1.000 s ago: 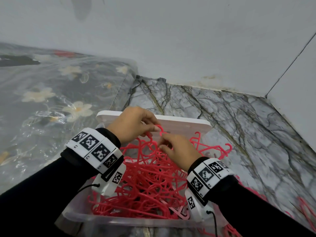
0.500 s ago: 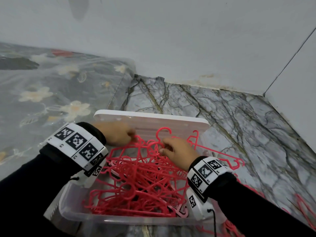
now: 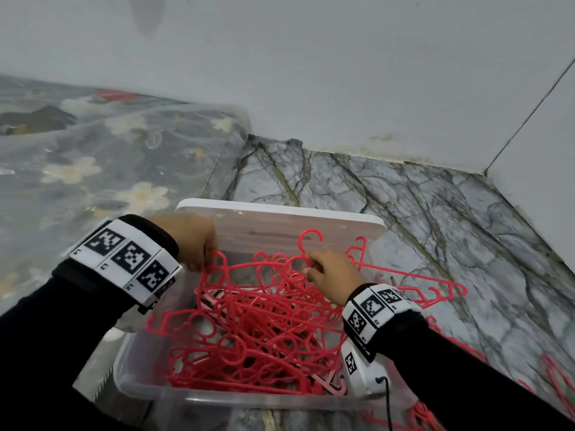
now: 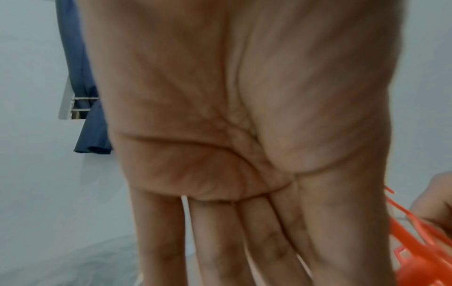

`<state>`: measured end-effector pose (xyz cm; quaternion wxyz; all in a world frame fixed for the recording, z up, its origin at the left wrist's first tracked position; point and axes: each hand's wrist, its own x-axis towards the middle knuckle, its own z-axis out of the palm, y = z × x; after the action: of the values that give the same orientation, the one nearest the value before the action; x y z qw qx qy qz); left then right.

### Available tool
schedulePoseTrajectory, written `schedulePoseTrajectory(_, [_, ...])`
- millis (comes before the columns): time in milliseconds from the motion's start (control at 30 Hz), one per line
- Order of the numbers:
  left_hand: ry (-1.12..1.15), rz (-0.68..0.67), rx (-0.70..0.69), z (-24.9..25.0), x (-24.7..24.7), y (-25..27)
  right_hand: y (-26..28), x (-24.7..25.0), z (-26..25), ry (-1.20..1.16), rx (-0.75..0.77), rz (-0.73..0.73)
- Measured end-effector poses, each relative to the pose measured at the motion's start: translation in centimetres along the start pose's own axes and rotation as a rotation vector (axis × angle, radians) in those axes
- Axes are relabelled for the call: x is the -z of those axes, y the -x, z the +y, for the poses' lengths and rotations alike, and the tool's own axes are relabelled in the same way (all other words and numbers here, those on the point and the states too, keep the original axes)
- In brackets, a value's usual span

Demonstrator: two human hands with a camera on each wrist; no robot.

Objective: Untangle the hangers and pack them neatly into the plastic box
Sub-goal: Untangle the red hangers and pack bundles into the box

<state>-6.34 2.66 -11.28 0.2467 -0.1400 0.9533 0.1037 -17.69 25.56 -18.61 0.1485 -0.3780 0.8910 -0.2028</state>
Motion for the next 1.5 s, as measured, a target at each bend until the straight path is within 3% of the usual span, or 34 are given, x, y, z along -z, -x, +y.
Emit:
schedulePoseTrajectory(500, [-0.068, 0.048, 0.104, -0.1, 0.3, 0.6, -0.7, -0.4, -0.5, -0.058, -0.144, 0.12])
schedulePoseTrajectory(733, [-0.105, -0.06, -0.086, 1.9, -0.3, 0.7, -0.8, -0.6, -1.8, -0.224, -0.059, 0.158])
schedulePoseTrajectory(833, [-0.031, 0.085, -0.136, 2.1, 0.7, 1.3, -0.6, -0.8, -3.4, -0.265, 0.012, 0.174])
schedulePoseTrajectory(933, [0.192, 0.572, -0.334, 3.0, 2.3, 2.3, -0.5, -0.1, -4.5, -0.297, 0.067, 0.182])
schedulePoseTrajectory(1000, [0.135, 0.774, -0.402, 3.7, 2.7, 2.7, -0.4, 0.5, -5.0, -0.325, 0.103, 0.185])
schedulePoseTrajectory(1200, [-0.242, 0.556, -0.281, 3.7, 1.2, 1.3, -0.1, 1.4, -5.5, -0.482, 0.085, 0.182])
schedulePoseTrajectory(1300, [-0.255, 0.58, -0.268, 3.1, 1.0, 0.7, -0.6, 2.7, -3.8, -0.354, 0.056, 0.103])
schedulePoseTrajectory(1433, [-0.198, 0.685, -0.258, 1.9, 1.6, 0.8, -0.3, 5.0, 0.4, 0.24, 0.028, 0.014])
schedulePoseTrajectory(1500, [-0.203, 0.709, -0.248, 1.5, 1.7, 0.8, 0.2, 5.2, 1.9, 0.423, 0.034, -0.019])
